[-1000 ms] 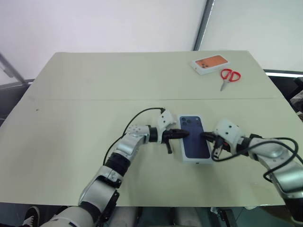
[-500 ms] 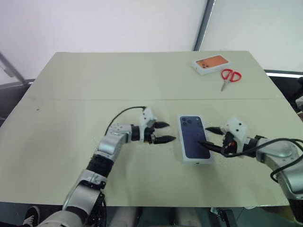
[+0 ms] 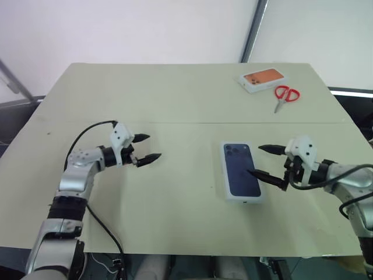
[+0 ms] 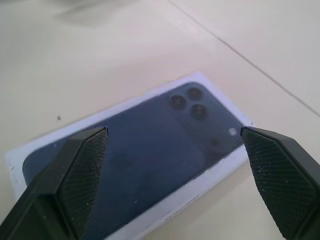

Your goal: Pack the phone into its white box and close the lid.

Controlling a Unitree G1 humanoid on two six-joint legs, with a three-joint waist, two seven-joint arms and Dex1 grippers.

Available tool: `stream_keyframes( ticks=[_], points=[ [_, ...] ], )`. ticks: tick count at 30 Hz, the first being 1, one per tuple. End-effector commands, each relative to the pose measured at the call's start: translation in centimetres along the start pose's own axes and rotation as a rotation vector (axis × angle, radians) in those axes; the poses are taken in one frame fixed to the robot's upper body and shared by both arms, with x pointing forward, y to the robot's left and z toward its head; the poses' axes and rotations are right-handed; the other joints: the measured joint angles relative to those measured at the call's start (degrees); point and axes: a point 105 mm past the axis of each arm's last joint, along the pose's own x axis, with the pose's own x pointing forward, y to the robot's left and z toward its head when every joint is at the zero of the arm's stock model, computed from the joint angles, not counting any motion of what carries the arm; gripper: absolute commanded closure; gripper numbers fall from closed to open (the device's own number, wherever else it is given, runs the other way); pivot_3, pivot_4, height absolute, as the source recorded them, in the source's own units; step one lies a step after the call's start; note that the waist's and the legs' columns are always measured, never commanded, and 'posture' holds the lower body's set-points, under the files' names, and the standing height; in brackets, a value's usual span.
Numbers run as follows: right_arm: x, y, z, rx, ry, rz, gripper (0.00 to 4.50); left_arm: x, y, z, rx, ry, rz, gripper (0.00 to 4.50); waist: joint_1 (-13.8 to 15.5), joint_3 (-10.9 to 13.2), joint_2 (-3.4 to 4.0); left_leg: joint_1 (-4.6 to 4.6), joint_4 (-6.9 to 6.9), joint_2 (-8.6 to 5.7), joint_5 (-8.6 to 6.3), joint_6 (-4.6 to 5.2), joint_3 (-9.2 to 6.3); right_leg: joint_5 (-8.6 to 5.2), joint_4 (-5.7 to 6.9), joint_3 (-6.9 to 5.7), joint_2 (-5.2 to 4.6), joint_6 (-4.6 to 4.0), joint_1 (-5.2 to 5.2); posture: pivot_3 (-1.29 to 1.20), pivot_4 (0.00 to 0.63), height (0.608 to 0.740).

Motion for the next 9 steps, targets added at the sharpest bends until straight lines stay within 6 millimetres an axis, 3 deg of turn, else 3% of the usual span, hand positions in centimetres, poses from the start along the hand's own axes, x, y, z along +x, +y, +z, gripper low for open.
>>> stream_keyframes(
  ticks=[1,5,9],
  points=[
    [-1.2,-0.8,0.4,-0.051,-0.019,-0.042,0.06,-1.5,0.4,1.1,0.056,-0.029,0.039,0.00,-0.05,0.01,0.01,0.00,0.00,0.00,0.00,0.00,0.00,0.00,0.01,0.00,0.00,-0.01,-0.02,0.00,0.150,0.740],
    [-2.3,-0.8,0.0,-0.066,-0.035,-0.084,0.06,-3.8,0.6,0.4,0.056,-0.012,0.105,0.00,-0.07,0.00,0.02,0.00,-0.10,0.02,-0.01,-0.01,-0.01,0.00,0.00,0.01,-0.02,-0.02,-0.04,0.00,0.150,0.740],
    [-3.2,-1.2,-0.8,-0.108,-0.022,-0.113,0.06,-4.6,0.6,0.7,0.045,-0.043,0.132,0.00,-0.09,0.00,0.02,0.01,-0.20,0.03,0.00,-0.03,0.00,0.00,-0.01,0.02,-0.02,-0.02,-0.09,0.00,0.150,0.740]
  ],
)
